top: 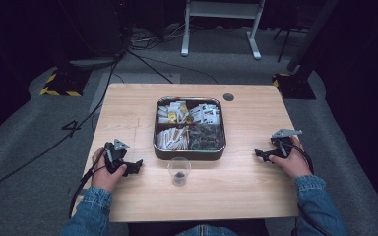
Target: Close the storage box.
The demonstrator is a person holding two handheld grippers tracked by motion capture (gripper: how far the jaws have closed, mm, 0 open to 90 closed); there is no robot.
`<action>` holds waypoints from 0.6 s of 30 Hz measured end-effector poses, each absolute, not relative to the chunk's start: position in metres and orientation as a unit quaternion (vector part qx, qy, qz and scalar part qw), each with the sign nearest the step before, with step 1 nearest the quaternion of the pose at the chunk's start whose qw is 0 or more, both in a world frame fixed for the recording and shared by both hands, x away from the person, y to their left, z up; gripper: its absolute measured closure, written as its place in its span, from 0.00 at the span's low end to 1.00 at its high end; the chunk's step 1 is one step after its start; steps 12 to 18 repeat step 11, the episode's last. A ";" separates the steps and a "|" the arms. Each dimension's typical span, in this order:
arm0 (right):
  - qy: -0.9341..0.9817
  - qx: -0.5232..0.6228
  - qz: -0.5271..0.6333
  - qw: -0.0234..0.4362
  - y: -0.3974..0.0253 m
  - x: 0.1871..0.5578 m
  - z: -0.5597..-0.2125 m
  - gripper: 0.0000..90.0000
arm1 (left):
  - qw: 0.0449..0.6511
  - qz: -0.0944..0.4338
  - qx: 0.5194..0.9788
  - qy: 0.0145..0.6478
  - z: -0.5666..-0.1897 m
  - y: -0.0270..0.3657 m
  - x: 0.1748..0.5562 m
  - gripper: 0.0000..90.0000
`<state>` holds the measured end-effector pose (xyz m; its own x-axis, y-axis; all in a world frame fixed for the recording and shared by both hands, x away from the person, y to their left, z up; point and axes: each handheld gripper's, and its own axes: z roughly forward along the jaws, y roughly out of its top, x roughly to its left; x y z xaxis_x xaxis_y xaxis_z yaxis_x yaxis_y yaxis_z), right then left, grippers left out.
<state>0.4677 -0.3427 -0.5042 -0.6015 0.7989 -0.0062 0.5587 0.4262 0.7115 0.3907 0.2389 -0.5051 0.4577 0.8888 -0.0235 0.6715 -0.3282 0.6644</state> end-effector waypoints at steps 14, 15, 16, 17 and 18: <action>0.826 0.412 0.344 0.174 -0.342 0.468 -0.504 0.02 | 0.308 0.175 0.798 0.487 -0.505 0.239 0.392 0.00; 0.826 0.412 0.344 0.174 -0.342 0.468 -0.504 0.02 | 0.308 0.175 0.798 0.487 -0.505 0.239 0.392 0.00; 0.826 0.412 0.344 0.174 -0.342 0.468 -0.504 0.02 | 0.308 0.175 0.798 0.487 -0.505 0.239 0.392 0.00; 0.826 0.412 0.344 0.174 -0.342 0.468 -0.504 0.02 | 0.308 0.175 0.798 0.487 -0.505 0.239 0.392 0.00; 0.826 0.412 0.344 0.174 -0.342 0.468 -0.504 0.02 | 0.308 0.175 0.798 0.487 -0.505 0.239 0.392 0.00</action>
